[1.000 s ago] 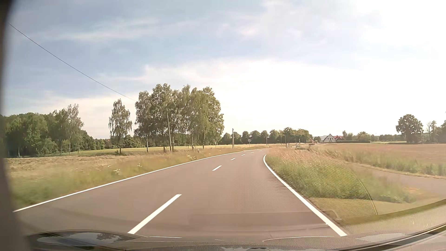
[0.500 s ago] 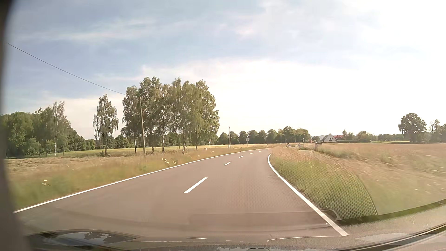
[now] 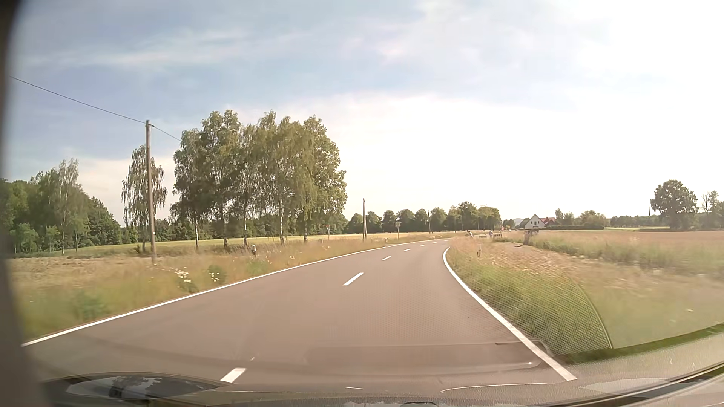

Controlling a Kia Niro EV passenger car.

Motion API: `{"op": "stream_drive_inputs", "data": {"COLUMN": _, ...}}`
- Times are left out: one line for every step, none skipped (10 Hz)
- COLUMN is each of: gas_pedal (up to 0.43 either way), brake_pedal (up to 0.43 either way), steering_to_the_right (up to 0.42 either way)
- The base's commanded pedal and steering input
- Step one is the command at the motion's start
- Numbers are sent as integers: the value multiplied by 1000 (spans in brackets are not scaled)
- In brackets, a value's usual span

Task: Follow the waypoints while adhering to traffic rules and regulations

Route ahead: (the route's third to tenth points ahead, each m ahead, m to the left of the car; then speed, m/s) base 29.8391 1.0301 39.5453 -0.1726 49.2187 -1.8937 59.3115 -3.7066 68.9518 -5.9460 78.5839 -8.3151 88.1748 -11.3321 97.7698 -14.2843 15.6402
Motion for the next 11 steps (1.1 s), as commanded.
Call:
{"op": "stream_drive_inputs", "data": {"gas_pedal": 0, "brake_pedal": 0, "steering_to_the_right": 9}}
{"op": "stream_drive_inputs", "data": {"gas_pedal": 0, "brake_pedal": 0, "steering_to_the_right": 15}}
{"op": "stream_drive_inputs", "data": {"gas_pedal": 0, "brake_pedal": 0, "steering_to_the_right": 24}}
{"op": "stream_drive_inputs", "data": {"gas_pedal": 0, "brake_pedal": 43, "steering_to_the_right": 27}}
{"op": "stream_drive_inputs", "data": {"gas_pedal": 0, "brake_pedal": 146, "steering_to_the_right": 26}}
{"op": "stream_drive_inputs", "data": {"gas_pedal": 0, "brake_pedal": 207, "steering_to_the_right": 24}}
{"op": "stream_drive_inputs", "data": {"gas_pedal": 0, "brake_pedal": 232, "steering_to_the_right": 24}}
{"op": "stream_drive_inputs", "data": {"gas_pedal": 0, "brake_pedal": 244, "steering_to_the_right": 21}}
{"op": "stream_drive_inputs", "data": {"gas_pedal": 0, "brake_pedal": 250, "steering_to_the_right": 19}}
{"op": "stream_drive_inputs", "data": {"gas_pedal": 0, "brake_pedal": 250, "steering_to_the_right": 18}}
{"op": "stream_drive_inputs", "data": {"gas_pedal": 0, "brake_pedal": 250, "steering_to_the_right": 19}}
